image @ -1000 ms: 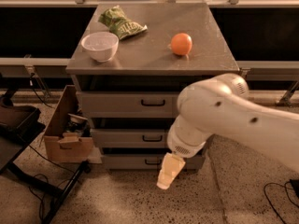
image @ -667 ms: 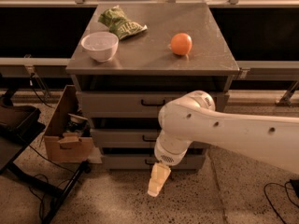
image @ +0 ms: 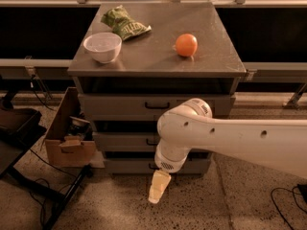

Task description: Open bottom drawer

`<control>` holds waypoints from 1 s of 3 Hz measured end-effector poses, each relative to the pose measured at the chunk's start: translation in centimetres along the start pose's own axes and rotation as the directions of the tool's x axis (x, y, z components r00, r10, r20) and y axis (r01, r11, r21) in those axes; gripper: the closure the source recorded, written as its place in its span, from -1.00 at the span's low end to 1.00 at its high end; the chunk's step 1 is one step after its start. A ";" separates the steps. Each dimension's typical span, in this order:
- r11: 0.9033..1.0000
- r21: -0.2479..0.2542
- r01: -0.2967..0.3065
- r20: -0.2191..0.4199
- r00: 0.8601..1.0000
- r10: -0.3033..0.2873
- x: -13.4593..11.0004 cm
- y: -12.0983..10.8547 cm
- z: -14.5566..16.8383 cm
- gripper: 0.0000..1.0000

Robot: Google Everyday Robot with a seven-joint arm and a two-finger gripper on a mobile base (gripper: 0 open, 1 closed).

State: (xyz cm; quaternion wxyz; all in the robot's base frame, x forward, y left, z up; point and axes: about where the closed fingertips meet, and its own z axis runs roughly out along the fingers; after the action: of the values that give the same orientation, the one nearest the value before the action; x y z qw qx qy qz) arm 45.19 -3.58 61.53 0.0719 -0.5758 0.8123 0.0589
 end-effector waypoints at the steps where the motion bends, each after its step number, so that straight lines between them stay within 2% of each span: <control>1: 1.000 0.004 -0.030 -0.021 0.999 0.030 1.3 -1.5 3.9 -1.00; 2: 0.999 0.031 -0.034 -0.023 0.999 0.034 3.5 -4.4 7.8 -1.00; 3: 0.997 0.062 -0.049 -0.093 0.994 0.054 6.6 -7.8 12.1 -1.00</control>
Offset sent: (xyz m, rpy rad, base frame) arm 0.0654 -0.0632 -0.1366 -0.0404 -0.0549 -0.0412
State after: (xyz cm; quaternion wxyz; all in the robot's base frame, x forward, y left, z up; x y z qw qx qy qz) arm 50.98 -10.15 48.30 0.0490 -0.5544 0.8307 0.0091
